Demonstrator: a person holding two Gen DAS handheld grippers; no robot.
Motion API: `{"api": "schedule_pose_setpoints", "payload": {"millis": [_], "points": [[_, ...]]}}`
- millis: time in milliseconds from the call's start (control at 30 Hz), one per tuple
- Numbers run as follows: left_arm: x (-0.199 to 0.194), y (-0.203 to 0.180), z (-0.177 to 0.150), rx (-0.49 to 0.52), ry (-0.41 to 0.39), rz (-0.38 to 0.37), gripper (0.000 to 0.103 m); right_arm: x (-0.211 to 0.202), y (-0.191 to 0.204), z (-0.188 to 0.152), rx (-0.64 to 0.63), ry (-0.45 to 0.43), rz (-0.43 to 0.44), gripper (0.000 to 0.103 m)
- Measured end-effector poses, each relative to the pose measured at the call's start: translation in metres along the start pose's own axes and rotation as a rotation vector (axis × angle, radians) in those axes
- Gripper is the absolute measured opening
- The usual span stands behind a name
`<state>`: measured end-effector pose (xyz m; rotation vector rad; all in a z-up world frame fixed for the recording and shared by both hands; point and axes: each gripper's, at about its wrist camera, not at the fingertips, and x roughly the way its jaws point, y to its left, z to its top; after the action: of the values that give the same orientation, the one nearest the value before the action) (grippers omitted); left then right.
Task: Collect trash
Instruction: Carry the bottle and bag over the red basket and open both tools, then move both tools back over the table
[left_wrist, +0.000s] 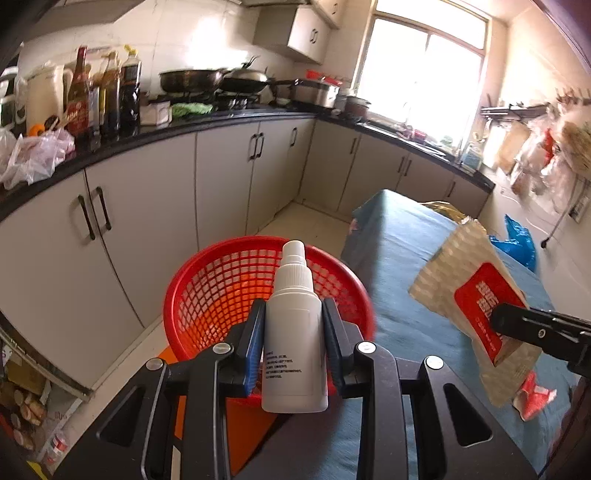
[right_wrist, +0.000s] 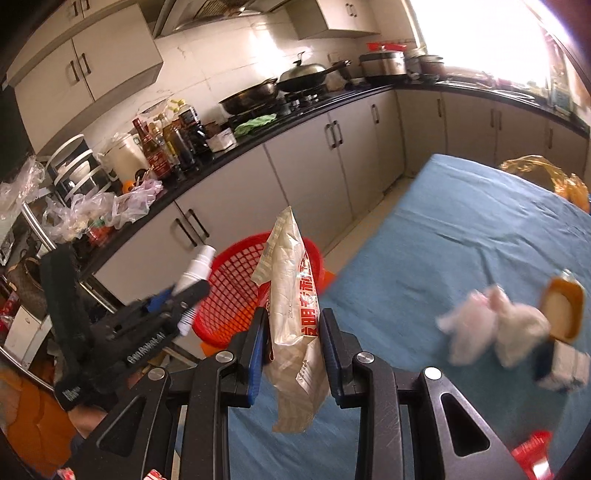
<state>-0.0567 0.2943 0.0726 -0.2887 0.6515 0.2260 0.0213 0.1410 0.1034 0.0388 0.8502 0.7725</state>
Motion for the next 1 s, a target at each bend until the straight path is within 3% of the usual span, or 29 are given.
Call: {"api": "schedule_pose_setpoints", "payload": {"millis": [300,367,433,633,733,867,1000], "points": [[0.035,0.020,0.013,-0.038,0.042,0.028,0.030,0.067,0.012,0.037,0.041,0.032,0.015,0.034],[0.036,0.021,0.013,-0.046,0.038,0.030,0.045,0.076,0.011,0.040,0.033,0.040,0.018,0.037],[0.035,0.023,0.013,-0.052,0.023,0.035,0.053,0.073,0.007,0.040,0.041,0.031,0.003,0.038],[0.017,0.012,0.008,-0.031,-0.002,0.002,0.054,0.030,-0.009,0.029,0.027,-0.017,-0.024,0.038],[0.006,-0.002,0.001,-0.006,-0.015,-0.032,0.062,-0.001,-0.023,0.014,0.018,-0.036,-0.052,0.041],[-0.008,-0.035,-0.013,0.058,-0.011,-0.082,0.068,-0.044,-0.052,-0.014,0.029,-0.065,-0.104,0.049],[-0.013,-0.071,-0.029,0.134,0.012,-0.132,0.068,-0.085,-0.093,-0.041,0.105,-0.098,-0.158,0.049]]}}
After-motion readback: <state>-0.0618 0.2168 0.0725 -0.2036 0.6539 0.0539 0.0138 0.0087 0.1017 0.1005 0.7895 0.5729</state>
